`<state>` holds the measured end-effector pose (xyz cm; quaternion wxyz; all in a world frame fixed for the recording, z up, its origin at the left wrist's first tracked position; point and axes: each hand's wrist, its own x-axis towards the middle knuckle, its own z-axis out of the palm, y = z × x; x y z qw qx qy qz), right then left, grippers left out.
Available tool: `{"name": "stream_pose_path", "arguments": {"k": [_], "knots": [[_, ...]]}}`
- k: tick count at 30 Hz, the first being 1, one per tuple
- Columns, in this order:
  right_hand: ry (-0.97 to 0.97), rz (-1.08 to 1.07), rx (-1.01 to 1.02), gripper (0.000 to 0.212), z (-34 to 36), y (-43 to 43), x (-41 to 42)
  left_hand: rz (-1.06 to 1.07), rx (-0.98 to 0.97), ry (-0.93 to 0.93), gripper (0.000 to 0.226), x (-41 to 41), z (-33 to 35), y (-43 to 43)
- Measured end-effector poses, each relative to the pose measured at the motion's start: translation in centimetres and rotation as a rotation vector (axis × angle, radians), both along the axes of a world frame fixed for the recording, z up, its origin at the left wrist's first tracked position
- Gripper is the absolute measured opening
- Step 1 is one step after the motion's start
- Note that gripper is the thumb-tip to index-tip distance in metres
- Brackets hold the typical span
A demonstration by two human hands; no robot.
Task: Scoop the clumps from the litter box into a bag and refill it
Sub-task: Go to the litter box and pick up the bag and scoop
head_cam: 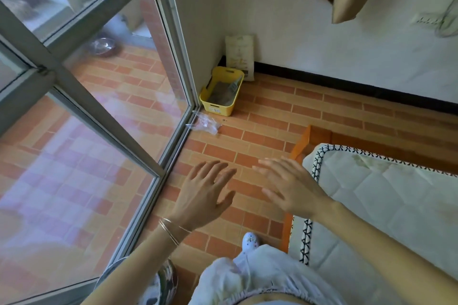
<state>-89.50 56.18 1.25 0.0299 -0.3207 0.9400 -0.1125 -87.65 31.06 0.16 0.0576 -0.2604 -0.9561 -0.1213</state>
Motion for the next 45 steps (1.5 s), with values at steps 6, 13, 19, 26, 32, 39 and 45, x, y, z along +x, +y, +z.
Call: {"name": "stream_pose_path", "arguments": {"k": [6, 13, 19, 26, 32, 39, 45], "knots": [[-0.007, 0.010, -0.013, 0.050, 0.1, 1.7, -5.9, 0.027, 0.021, 0.009, 0.043, -4.8, 0.2, 2.9], [-0.097, 0.014, -0.015, 0.051, -2.6, 2.4, -9.0, 0.058, 0.012, -0.104, 0.044, -7.9, -2.6, 3.4], [-0.113, -0.001, -0.001, 0.049, -3.1, 2.0, -15.7, 0.025, 0.009, -0.126, 0.045, -15.0, -3.3, 3.4], [-0.052, -0.036, 0.025, 0.050, -1.2, 0.7, -26.6, -0.037, 0.023, -0.092, 0.046, -27.1, -0.9, 2.7], [-0.048, -0.042, 0.007, 0.052, -1.0, -1.2, -32.7, -0.063, -0.003, -0.092, 0.048, -33.7, -0.2, 1.4], [-0.054, 0.047, -0.037, 0.047, -2.8, -2.5, -38.3, 0.053, 0.040, -0.161, 0.044, -35.5, -3.2, 0.1], [-0.090, 0.181, -0.055, 0.047, -3.5, -1.5, -44.7, 0.155, 0.020, -0.197, 0.045, -38.1, -4.6, 1.8]]}}
